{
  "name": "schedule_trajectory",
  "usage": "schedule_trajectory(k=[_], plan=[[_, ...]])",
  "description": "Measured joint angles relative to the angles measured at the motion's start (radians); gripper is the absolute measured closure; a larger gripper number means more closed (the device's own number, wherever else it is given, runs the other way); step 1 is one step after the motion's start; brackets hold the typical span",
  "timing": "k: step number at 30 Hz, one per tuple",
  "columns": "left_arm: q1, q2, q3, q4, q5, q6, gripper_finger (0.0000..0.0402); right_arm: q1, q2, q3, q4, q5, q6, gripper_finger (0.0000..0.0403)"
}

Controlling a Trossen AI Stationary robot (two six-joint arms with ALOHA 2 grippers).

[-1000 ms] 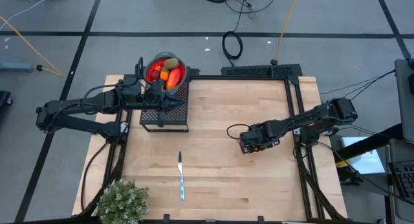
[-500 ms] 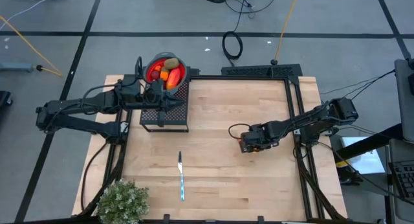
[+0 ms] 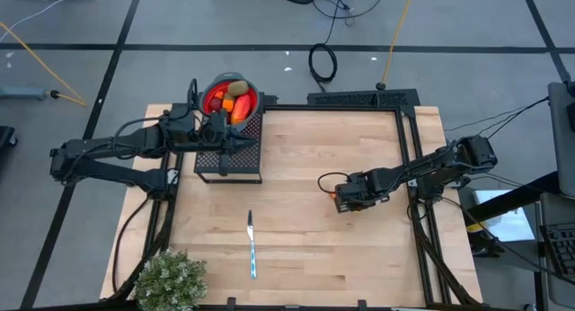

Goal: Pick & Place Fruit
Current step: Put the peach into the red strainer bowl on the shelf

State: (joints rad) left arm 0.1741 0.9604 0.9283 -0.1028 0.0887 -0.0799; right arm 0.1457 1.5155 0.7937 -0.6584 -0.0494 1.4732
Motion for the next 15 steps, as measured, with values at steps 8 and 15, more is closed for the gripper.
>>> schedule_trajectory(k=[8, 15], plan=[[0.0, 0.0, 0.0, 0.0, 0.0, -0.014, 0.0382, 0.0, -0.081, -0.003, 0.004, -0.008, -0.17, 0.0317], [0.0, 0.0, 0.0, 0.0, 0.026, -0.084, 0.0382, 0.0, -0.302, -0.002, 0.125, -0.011, -0.403, 0.0317]])
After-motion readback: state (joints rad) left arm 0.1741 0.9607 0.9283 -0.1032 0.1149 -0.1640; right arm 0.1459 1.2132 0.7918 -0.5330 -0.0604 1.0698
